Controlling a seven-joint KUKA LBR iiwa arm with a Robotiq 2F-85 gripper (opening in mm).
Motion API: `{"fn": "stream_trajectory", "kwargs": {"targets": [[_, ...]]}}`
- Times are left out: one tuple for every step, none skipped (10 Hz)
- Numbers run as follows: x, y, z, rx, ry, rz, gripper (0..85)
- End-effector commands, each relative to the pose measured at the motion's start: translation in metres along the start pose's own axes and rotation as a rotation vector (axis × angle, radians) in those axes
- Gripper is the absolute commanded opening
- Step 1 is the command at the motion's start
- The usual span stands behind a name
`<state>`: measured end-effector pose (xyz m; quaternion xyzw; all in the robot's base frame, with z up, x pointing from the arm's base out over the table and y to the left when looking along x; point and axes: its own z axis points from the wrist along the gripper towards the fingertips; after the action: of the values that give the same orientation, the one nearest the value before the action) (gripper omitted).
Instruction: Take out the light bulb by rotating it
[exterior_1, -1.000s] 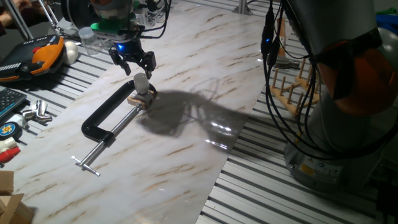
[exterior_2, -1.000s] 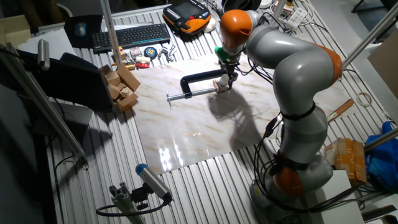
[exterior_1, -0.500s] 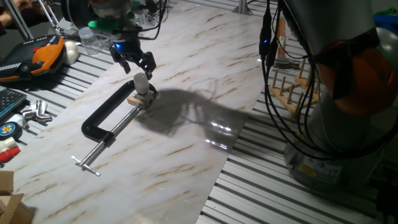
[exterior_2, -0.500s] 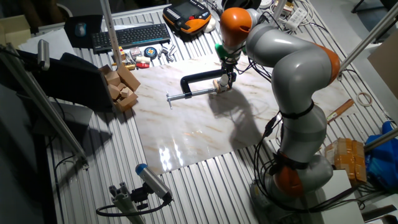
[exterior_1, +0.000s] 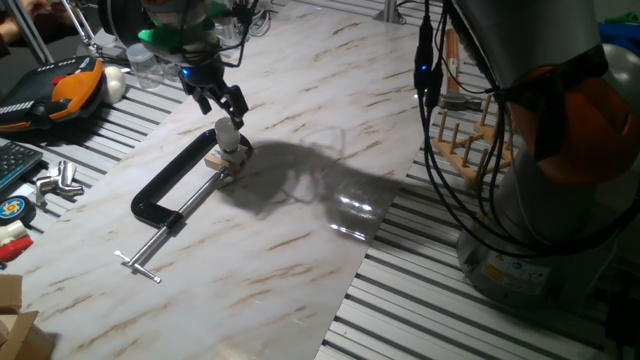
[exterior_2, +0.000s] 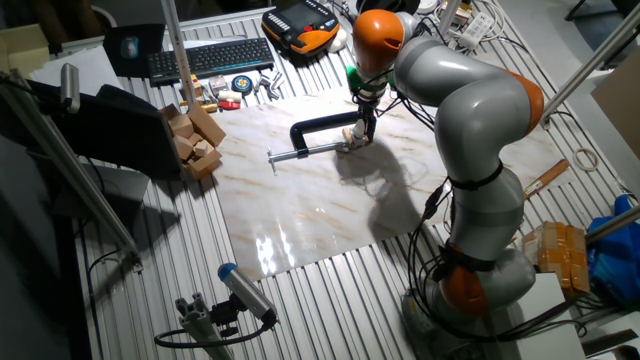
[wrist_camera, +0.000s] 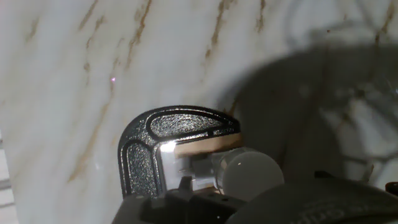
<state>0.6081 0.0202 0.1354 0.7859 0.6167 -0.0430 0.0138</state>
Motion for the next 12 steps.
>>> {"fn": "stream_trajectory", "kwargs": {"targets": [[0.0, 0.0, 0.0002, 0.073, 0.03, 0.882, 85.0], [-0.0001, 0.0, 0.0004, 0.069, 0.033, 0.881, 85.0], [0.0, -0.0001, 0.0007, 0.066, 0.035, 0.881, 85.0], [0.0, -0.0001, 0.001, 0.065, 0.041, 0.879, 85.0], [0.0, 0.0, 0.0013, 0.061, 0.049, 0.875, 85.0], [0.0001, 0.0002, 0.0017, 0.06, 0.053, 0.872, 85.0], [0.0001, 0.0, 0.0018, 0.06, 0.055, 0.87, 85.0], [0.0001, 0.0, 0.0018, 0.058, 0.056, 0.868, 85.0], [0.0, 0.0, 0.0019, 0.057, 0.057, 0.869, 85.0], [0.0002, 0.0, 0.0019, 0.054, 0.057, 0.884, 85.0], [0.0002, 0.0, 0.0018, 0.054, 0.057, 0.892, 85.0], [0.0003, 0.0001, 0.002, 0.052, 0.059, 0.896, 85.0]]}}
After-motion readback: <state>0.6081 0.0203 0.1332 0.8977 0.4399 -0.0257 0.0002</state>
